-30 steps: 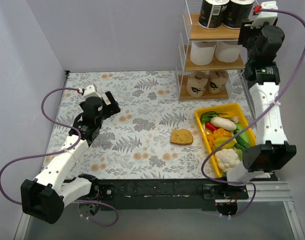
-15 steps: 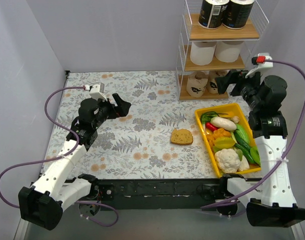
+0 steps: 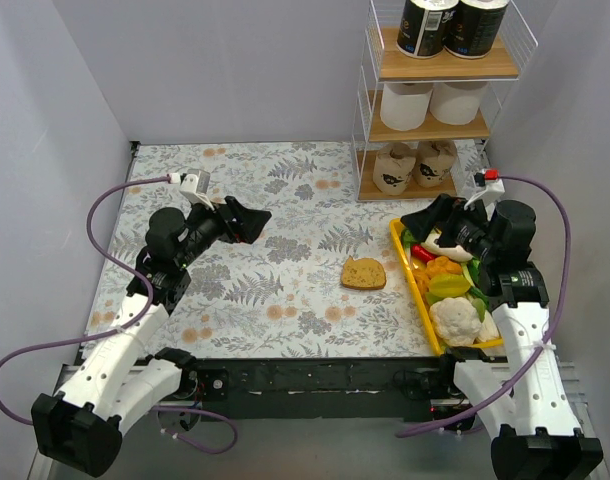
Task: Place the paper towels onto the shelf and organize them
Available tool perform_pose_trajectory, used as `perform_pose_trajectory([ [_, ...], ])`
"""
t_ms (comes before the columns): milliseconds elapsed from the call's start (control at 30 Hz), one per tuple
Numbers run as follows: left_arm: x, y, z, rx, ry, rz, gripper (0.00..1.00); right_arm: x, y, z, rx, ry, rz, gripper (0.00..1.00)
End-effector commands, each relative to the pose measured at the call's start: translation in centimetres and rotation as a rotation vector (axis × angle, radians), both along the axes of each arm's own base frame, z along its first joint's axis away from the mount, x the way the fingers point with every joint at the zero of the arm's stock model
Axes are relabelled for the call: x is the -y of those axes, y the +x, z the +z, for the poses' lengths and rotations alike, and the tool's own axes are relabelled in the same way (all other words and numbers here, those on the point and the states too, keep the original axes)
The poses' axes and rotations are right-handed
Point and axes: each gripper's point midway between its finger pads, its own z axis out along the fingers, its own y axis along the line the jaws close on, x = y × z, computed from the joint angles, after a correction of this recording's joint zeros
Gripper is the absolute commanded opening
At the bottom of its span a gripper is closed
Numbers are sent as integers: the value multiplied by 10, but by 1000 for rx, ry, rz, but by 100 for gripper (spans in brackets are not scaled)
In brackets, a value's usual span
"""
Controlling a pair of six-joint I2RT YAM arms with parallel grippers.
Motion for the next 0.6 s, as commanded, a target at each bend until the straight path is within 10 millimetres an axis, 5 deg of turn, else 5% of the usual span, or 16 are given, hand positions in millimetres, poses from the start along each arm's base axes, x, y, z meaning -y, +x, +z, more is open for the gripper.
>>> perform_pose_trajectory([
  [0, 5, -10, 12, 61, -17, -51, 98, -10, -3, 7, 17, 44, 50, 99],
  [567, 5, -9, 12, 60, -9, -48, 98, -22, 3, 6, 30, 54, 124, 99],
])
